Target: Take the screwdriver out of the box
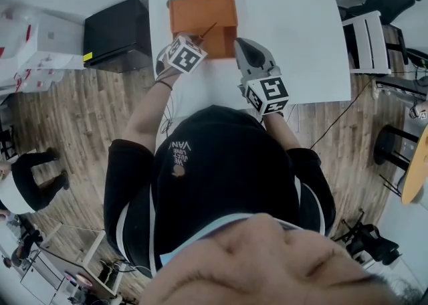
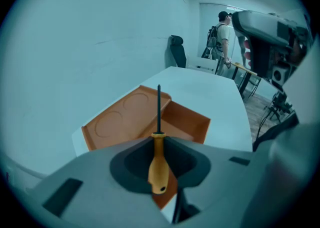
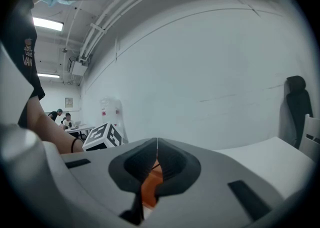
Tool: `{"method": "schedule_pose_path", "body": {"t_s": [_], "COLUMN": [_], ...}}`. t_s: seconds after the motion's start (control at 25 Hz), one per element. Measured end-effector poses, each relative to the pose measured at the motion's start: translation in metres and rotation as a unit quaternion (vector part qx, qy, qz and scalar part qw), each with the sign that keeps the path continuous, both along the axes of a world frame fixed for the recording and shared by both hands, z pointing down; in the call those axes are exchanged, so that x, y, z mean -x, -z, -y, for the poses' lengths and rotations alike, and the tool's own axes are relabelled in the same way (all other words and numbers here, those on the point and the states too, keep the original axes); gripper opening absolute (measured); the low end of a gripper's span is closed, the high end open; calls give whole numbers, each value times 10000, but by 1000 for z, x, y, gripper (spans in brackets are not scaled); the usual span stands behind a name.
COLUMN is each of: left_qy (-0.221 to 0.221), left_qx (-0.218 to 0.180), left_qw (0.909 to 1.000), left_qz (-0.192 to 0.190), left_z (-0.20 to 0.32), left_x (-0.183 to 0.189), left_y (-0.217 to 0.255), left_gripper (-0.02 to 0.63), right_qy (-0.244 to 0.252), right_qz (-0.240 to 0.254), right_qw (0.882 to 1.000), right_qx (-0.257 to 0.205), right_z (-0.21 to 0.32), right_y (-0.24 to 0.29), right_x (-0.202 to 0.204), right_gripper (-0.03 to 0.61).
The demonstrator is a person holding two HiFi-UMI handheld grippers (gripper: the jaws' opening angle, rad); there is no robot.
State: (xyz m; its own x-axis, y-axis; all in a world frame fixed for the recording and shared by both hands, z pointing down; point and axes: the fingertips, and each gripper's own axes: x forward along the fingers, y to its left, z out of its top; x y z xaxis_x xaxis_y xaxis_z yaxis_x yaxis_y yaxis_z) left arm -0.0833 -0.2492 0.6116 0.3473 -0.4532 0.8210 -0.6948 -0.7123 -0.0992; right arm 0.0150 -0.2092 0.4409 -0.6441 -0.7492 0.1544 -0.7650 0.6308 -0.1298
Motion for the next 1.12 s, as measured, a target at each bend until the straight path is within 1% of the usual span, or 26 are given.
{"method": "schedule_pose_path", "body": {"t_s": [0.28, 0.56, 0.84, 1.12], "left_qy": [82, 178, 302, 310], "left_qx": [-390, -681, -1165, -1440], "left_qw": [9987, 9953, 9880, 9818], "left_qz": [-305, -667, -971, -1201], "left_z": [3, 1, 2, -2], "left_x": [2, 3, 6, 4], "left_y": [26, 49, 76, 99], "left_gripper": [77, 77, 77, 77], "right_qy": [6, -17, -26, -19], "right_qz": [-39, -64, -78, -78], "right_qw": [10000, 9999, 9999, 9999], "right_qx": [-68, -76, -105, -131], "right_z": [0, 0, -1, 0], "right_y": [4, 5, 7, 9], "right_x": [5, 7, 8, 9], "right_gripper": [12, 12, 12, 12]}}
